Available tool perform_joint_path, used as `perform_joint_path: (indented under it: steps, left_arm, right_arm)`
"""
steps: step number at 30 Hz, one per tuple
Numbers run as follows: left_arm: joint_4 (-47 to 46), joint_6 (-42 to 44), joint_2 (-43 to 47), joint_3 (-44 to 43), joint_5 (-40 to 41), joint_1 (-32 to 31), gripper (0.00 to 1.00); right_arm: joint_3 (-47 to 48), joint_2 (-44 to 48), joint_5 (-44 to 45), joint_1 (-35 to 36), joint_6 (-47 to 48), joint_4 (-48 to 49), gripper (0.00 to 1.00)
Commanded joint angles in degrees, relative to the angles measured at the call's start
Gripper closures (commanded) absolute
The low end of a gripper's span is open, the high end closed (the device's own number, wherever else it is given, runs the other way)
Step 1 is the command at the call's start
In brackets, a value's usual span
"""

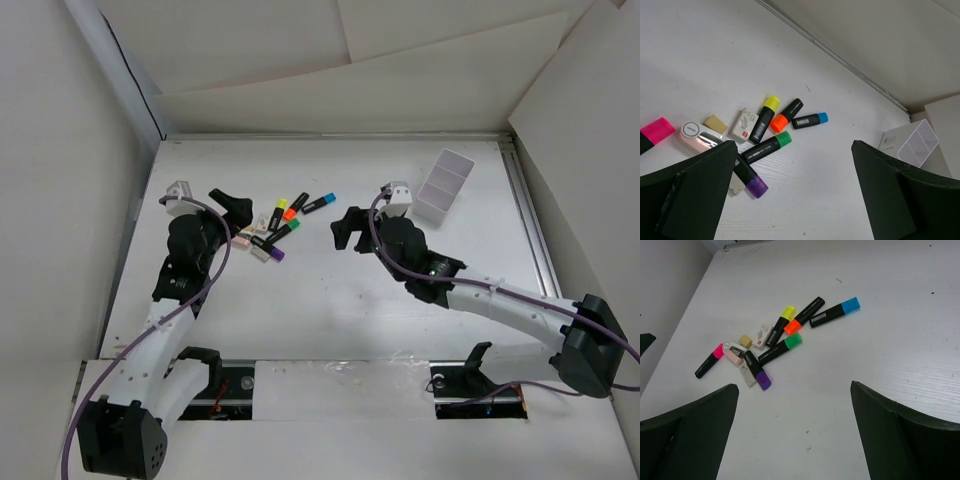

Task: Sort the stationery into containers
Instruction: Pick up the pen from the center of the board.

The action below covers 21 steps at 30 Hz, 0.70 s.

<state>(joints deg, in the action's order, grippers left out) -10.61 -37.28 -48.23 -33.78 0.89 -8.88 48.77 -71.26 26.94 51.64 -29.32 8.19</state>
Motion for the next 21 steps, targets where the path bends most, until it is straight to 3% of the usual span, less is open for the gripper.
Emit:
perform_joint_path:
  steps: [1,15,18,20,21]
  left_arm:
    - [-0.2,1.2,1.6,-2.4,0.3,0.3,0.01]
    - [-6.9,0.0,8.6,4.2,-0.4,-0.3,0.01]
    - [-5.0,1.1,8.6,4.2,4.8,-2.4,0.01]
    - [1.4,0.5,7.7,2.5,8.8,-2.4,0.12]
    - [6.5,-0.7,5.9,0.7,13.0,-2.4,0.23]
  right_arm:
    - [0.6,0.8,-0.5,0.7,2.1,3.9,0.0]
    - [1.9,-0.5,-2.1,0.7,1.5,2.6,0.0]
    - [2.6,-1.5,-3.5,0.7,1.5,2.1,0.0]
    - [3.2,-2.1,-5.2,0.7,1.5,2.1,0.0]
    - [3.2,-2.1,-6.7,0.7,2.1,1.6,0.0]
